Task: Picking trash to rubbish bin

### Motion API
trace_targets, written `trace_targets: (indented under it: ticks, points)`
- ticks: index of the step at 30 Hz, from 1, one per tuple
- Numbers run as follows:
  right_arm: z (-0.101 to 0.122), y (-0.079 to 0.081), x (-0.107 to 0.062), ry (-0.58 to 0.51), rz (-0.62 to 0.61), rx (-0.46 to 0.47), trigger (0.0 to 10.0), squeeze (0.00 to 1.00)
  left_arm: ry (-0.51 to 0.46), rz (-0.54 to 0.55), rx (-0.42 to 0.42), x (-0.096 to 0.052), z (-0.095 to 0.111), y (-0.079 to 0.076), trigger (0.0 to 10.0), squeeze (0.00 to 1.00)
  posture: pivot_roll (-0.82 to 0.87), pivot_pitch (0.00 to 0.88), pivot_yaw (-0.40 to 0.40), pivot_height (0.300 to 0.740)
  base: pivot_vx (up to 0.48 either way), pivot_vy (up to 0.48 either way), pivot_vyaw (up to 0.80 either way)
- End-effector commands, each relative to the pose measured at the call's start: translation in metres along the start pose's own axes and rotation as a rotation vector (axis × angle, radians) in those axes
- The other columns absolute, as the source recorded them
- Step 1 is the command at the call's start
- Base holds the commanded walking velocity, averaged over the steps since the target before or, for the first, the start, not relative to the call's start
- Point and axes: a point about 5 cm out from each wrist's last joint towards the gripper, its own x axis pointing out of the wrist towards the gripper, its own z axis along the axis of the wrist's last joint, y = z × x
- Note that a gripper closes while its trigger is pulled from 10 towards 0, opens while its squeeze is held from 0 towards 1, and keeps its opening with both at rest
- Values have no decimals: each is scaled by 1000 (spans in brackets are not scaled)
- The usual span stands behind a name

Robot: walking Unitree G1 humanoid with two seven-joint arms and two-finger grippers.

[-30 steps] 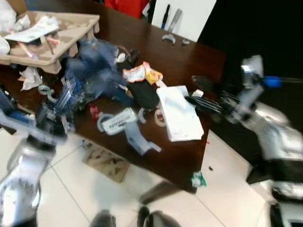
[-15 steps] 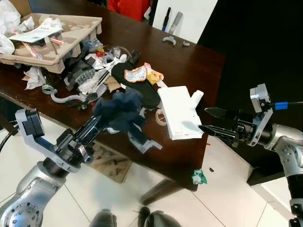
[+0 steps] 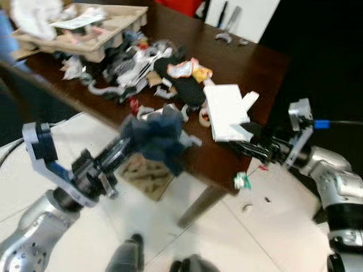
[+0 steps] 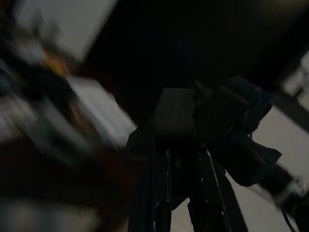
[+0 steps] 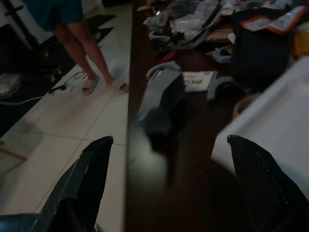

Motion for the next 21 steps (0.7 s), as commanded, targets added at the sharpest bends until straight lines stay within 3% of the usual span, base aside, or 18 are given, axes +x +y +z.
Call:
trace_targets:
  ticks: [1,4,7,8,9,10,12,13,16,21]
  points:
    - [-5,-1,-4,20,-31,-8,10000,0,44,-1,5,-2,-7,3,10000,0,204,179,-122,740,0,0,0]
    - [-8,-1,0,24,-41,-10,10000,0,121,26,-18,-11,-25,8,10000,0,205,178,-121,740,0,0,0]
    - [-14,-1,8,33,-78,-16,10000,0,245,119,-41,-31,-52,21,10000,0,206,180,-118,740,0,0,0]
    - [-14,-1,8,33,-78,-16,10000,0,245,119,-41,-31,-52,21,10000,0,206,180,-118,740,0,0,0]
    - [-15,-1,12,21,-93,-15,10000,0,301,177,-58,-43,-66,28,10000,0,206,179,-116,740,0,0,0]
    - [-15,-1,12,21,-93,-15,10000,0,301,177,-58,-43,-66,28,10000,0,206,179,-116,740,0,0,0]
    - [-15,0,21,-19,-126,-8,10000,0,404,292,-87,-68,-91,40,10000,0,208,178,-115,740,0,0,0]
    - [-15,0,21,-19,-126,-8,10000,0,404,292,-87,-68,-91,40,10000,0,208,178,-115,740,0,0,0]
    - [-15,2,35,-67,-155,16,10000,0,472,454,-109,-98,-115,54,10000,0,208,176,-115,740,0,0,0]
    - [-16,6,45,-80,-145,27,10000,0,499,556,-109,-115,-126,63,10000,0,208,176,-115,740,0,0,0]
